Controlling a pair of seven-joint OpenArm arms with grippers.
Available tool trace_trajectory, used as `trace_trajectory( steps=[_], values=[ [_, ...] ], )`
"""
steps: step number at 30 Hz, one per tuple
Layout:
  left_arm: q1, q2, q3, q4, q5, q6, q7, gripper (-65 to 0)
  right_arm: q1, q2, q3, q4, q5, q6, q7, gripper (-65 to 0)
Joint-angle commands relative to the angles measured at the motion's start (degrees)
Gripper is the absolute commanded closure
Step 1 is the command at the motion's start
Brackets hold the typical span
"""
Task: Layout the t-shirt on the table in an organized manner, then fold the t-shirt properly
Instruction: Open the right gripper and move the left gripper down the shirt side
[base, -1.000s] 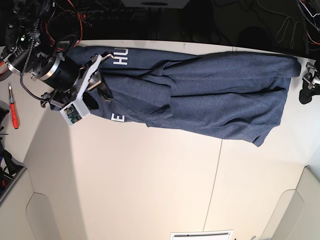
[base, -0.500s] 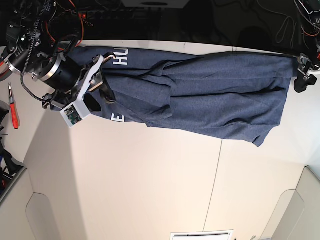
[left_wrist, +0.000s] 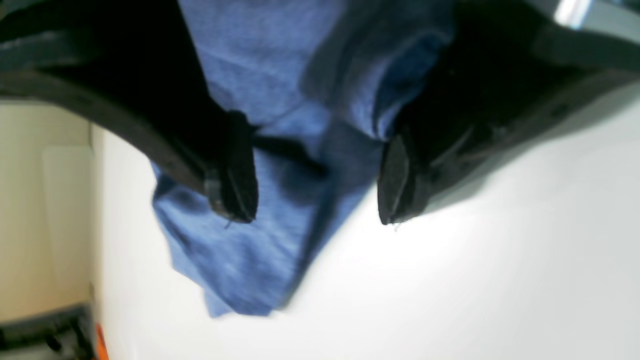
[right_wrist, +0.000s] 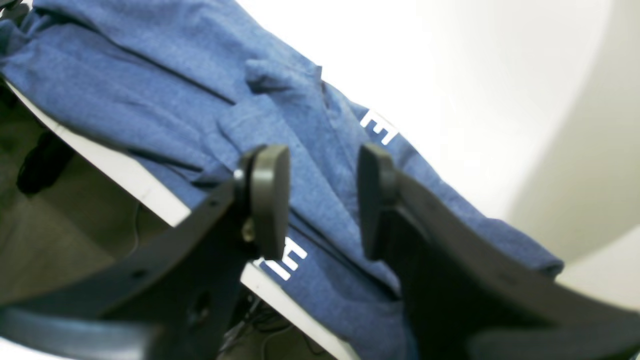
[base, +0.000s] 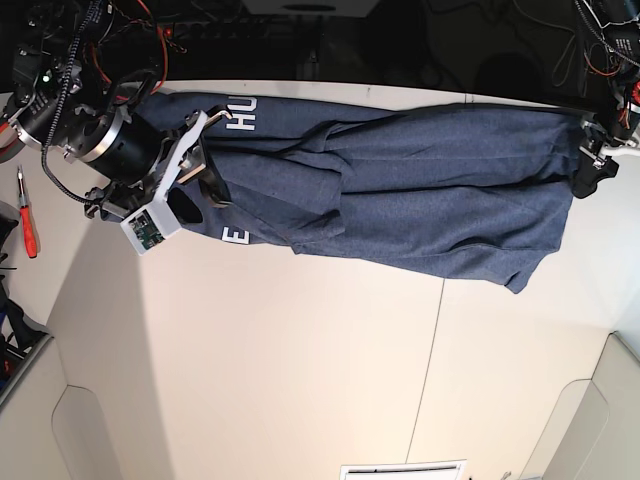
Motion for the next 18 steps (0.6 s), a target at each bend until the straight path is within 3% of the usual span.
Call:
trace_trajectory(
  steps=[1, 9, 10, 11, 13, 18],
  values=[
    [-0.3, -0.4, 1.7, 0.3, 1.6, 0.4, 1.8, -41.9, 0.5, 0.3, 0.2, 1.0, 0.7, 0.0, 1.3, -23.1],
    [-2.5, -0.4, 6.3, 0.3, 1.6, 0.4, 1.9, -40.6, 0.5, 0.3, 0.2, 1.0, 0.7, 0.0, 1.3, -23.1],
    [-2.5, -0.4, 6.3, 0.3, 1.3, 0.4, 1.9, -35.8, 0.5, 0.3, 0.2, 1.0, 0.7, 0.0, 1.3, -23.1],
    [-2.4, -0.4, 6.3, 0.3, 0.9, 0.4, 1.9, -26.8, 0.5, 0.3, 0.2, 1.0, 0.7, 0.0, 1.3, -23.1],
    [-2.4, -0.3, 6.1, 0.3, -0.7, 0.4, 2.1, -2.3, 0.5, 0.3, 0.2, 1.0, 0.7, 0.0, 1.3, -23.1],
    [-2.4, -0.3, 4.3, 0.3, -8.8, 0.4, 5.0, 0.0, 0.5, 0.3, 0.2, 1.0, 0.4, 0.0, 1.4, -23.1]
  ],
)
